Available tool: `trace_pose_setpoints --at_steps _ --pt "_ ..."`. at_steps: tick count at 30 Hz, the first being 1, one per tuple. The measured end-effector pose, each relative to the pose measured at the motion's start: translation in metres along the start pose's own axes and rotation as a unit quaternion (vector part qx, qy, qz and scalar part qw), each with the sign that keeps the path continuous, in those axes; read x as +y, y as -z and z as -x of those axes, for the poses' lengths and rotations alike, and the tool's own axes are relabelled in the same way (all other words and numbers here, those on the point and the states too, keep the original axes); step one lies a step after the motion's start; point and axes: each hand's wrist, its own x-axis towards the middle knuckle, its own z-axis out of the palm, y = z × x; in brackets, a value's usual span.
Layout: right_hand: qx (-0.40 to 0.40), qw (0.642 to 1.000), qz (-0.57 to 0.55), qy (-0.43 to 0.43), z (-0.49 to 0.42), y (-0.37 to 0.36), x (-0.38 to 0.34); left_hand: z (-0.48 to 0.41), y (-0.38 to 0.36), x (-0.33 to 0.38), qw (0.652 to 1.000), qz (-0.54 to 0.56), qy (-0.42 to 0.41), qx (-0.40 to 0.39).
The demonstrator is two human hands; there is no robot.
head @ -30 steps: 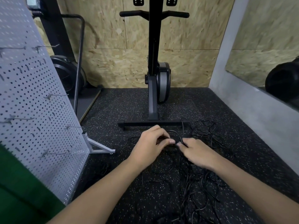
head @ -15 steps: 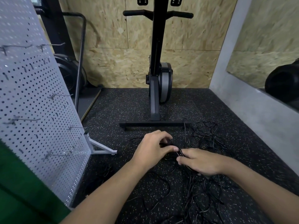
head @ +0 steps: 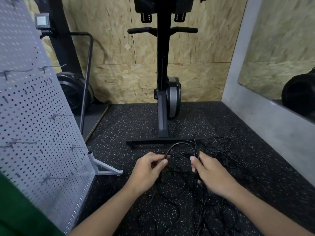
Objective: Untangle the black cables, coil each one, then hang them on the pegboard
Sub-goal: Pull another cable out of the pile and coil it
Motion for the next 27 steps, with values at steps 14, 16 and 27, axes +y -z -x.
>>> trace_pose_setpoints --at_steps 14,16,27 --pt "0.014 0.999 0.032 -0.016 0.002 -0.019 0.006 -0.011 -0.049 0.036 0.950 0.256 0.163 0.066" --pt "0.014 1.000 0.016 -0.011 0.001 -0.017 0.006 -0.012 -0.049 0.036 0.943 0.281 0.169 0.059" --pt "0.004 0.887 -0.457 -0.066 -0.007 0.014 -0.003 -0.002 -0.040 0.013 0.973 0.077 0.049 -0.211"
